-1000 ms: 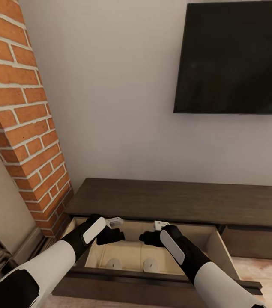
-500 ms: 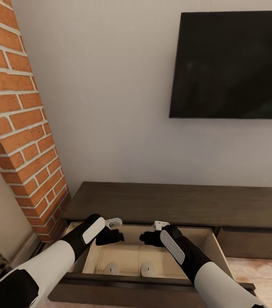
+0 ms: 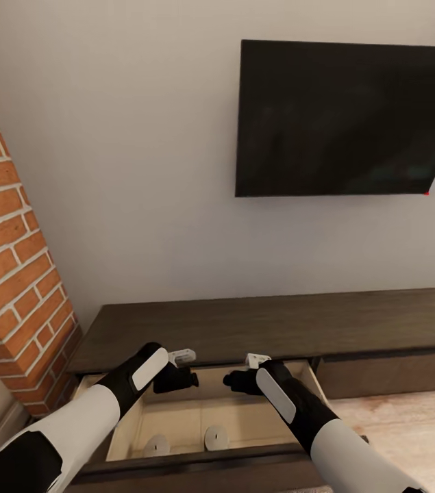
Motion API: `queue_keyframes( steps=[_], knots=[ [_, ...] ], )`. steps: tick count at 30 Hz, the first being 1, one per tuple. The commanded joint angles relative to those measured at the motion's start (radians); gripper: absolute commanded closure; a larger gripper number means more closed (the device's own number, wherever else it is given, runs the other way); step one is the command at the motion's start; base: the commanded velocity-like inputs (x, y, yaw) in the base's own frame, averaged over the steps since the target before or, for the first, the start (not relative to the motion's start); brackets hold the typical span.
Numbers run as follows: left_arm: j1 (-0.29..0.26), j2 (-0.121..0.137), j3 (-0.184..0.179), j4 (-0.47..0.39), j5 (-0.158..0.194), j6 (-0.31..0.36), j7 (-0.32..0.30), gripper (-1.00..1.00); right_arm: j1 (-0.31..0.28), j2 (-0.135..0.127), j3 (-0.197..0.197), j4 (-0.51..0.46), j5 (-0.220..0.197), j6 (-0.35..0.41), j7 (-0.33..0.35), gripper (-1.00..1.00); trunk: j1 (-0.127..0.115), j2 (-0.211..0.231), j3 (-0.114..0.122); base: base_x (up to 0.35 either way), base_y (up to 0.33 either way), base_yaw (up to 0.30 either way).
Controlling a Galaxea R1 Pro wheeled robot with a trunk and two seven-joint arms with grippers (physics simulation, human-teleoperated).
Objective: Place each of the two pumpkins and all three candles from the living room inside a cabinet in the living room (use any cabinet), then make sure every cabinet is closed, and position the cauldron so it is next to a table in the living room.
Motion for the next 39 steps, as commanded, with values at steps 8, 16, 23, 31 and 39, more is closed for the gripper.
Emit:
queue_keyframes(
  steps=[8,16,23,31,39],
  knots=[
    [0.000,-0.002,-0.001,0.007,-0.002,0.001,0.001,-1.00,0.000,-0.027,-0.008,0.013,0.002,-0.001,0.000,-1.00,-0.031,0.056,0.031,0.000,0.000,-0.278],
    [0.000,-0.001,-0.002,0.010,-0.004,0.002,0.002,-1.00,0.000,-0.100,-0.104,0.026,0.004,-0.002,-0.001,-1.00,-0.061,0.112,0.063,0.000,0.000,-0.278],
    [0.001,-0.012,-0.012,0.013,-0.004,0.002,0.004,-1.00,0.000,-0.110,-0.105,0.171,0.011,-0.017,-0.001,-1.00,-0.088,0.161,0.091,0.000,0.000,-0.278],
    [0.005,-0.025,-0.016,0.017,-0.003,0.000,0.004,-1.00,0.004,-0.111,-0.103,0.368,0.014,-0.084,0.006,-1.00,-0.119,0.217,0.118,0.000,0.000,-0.279],
    [0.005,-0.031,-0.050,0.069,-0.004,-0.001,0.004,-1.00,0.010,-0.127,-0.103,0.545,0.015,-0.294,0.007,-1.00,-0.150,0.273,0.143,0.000,0.000,-0.280]
  ],
)
